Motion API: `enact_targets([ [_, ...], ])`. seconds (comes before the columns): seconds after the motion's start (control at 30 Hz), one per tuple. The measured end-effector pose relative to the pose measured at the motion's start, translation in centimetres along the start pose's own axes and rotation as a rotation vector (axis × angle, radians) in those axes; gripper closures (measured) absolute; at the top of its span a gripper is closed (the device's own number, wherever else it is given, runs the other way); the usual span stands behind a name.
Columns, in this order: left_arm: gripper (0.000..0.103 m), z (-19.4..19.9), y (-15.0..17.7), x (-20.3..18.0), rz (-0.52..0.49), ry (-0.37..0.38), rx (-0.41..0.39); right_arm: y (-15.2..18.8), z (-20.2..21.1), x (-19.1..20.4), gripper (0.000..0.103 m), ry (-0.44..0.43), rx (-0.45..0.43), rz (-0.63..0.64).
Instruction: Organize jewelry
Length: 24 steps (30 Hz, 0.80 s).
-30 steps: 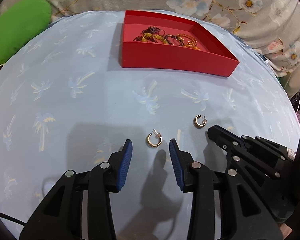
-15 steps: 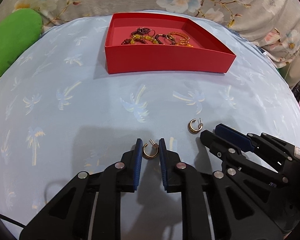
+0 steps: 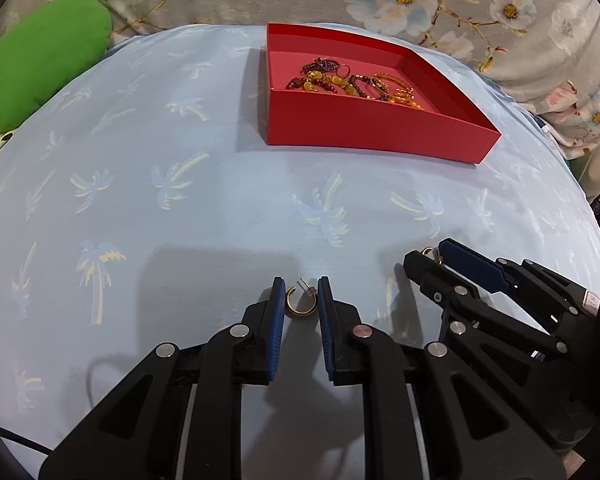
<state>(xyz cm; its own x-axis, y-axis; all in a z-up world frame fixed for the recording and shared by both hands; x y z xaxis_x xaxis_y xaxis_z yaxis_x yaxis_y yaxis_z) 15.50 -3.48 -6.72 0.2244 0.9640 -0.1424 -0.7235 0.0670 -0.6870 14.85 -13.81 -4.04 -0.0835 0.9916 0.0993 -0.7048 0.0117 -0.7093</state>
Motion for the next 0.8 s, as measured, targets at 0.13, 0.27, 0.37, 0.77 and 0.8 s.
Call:
enact_targets([
  [0.13,0.087,0.0,-0.1,-0.2,0.008,0.013,0.003,0.0,0.2,-0.6,0.085,0.011,-0.001,-0.006],
  [0.27,0.087,0.4,-0.5,-0.8,0.004,0.023,-0.007,0.0,0.8,-1.2,0.085,0.009,-0.003,-0.036],
  [0.37,0.087,0.9,-1.3,-1.5,-0.003,0.039,-0.023,-0.5,1.5,-1.7,0.085,0.006,-0.02,-0.051],
  [0.77,0.087,1.7,-12.3,-6.1,-0.083,0.107,-0.172,-10.3,3.0,-5.7,0.085,0.003,-0.141,-0.075],
  [0.8,0.087,1.4,-13.5,-6.2,-0.083,0.11,-0.182,-11.3,2.8,-6.1,0.085,0.003,-0.148,-0.075],
])
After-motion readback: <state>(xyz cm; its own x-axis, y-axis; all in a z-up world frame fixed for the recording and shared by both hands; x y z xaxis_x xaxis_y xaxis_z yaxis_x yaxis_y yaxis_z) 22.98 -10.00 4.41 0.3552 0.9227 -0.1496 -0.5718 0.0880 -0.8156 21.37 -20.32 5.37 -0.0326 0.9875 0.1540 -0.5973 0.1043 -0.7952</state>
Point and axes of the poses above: each gripper's, at about its wrist camera, not at the fingertips, and z roughly against the way its jaws point, x to its left, y to its underside, the point moved 10 cm from there along -z, roughly the way its jaws point, and after that the axes turned 10 degrees about -x, right-handed, at the moved point
